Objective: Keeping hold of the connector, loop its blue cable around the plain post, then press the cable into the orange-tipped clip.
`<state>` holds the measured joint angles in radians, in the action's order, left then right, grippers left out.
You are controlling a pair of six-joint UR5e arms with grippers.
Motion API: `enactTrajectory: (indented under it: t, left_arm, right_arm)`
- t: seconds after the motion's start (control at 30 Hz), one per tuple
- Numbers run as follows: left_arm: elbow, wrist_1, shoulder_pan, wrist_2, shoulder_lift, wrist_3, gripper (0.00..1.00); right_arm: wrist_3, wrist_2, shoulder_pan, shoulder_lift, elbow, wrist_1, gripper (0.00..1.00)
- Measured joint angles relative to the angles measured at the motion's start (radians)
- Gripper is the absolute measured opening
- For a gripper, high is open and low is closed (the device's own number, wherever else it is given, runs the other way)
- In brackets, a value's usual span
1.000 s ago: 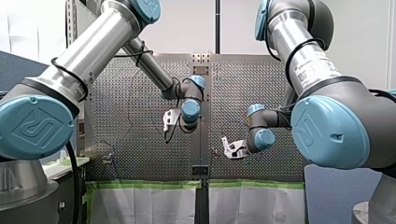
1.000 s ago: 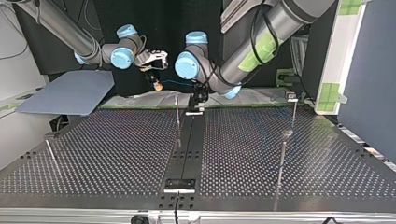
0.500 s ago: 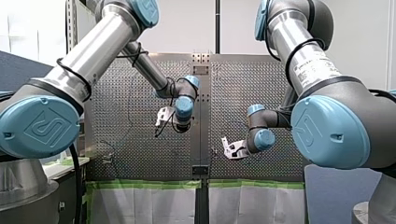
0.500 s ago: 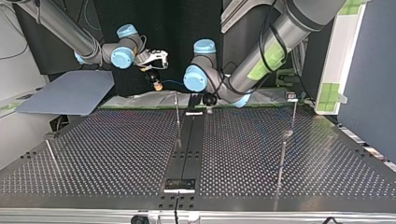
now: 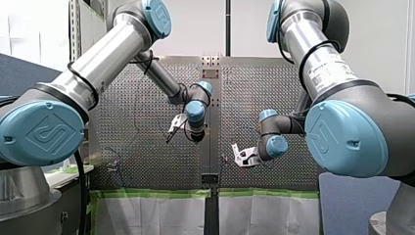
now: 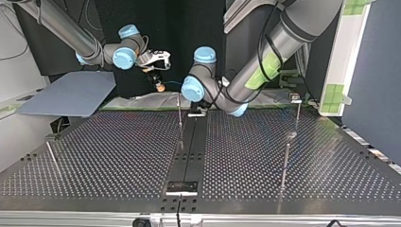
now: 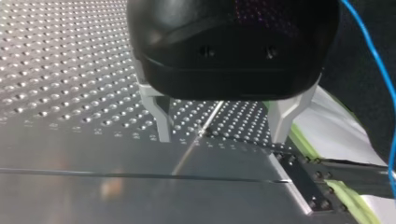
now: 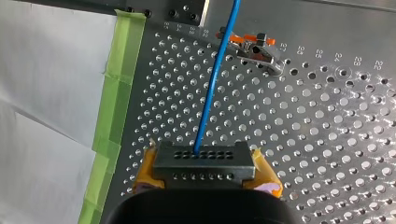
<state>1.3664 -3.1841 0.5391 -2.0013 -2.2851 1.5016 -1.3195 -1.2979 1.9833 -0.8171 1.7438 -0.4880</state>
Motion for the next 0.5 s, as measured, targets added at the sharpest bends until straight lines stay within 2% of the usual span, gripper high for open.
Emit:
enactTrajectory:
  t: [0.33,0.5]
  left_arm:
    - [-0.021,-0.094,-0.015,-0.007,-0.003,0.003,1.0]
    - [-0.021,-0.14,-0.017,0.012,-0.02,0.006,1.0]
  right_arm:
    - [0.0,0.0,0.001,0.0,0.0,0.0,0.0]
    - [0.0,0.0,0.001,0.0,0.0,0.0,0.0]
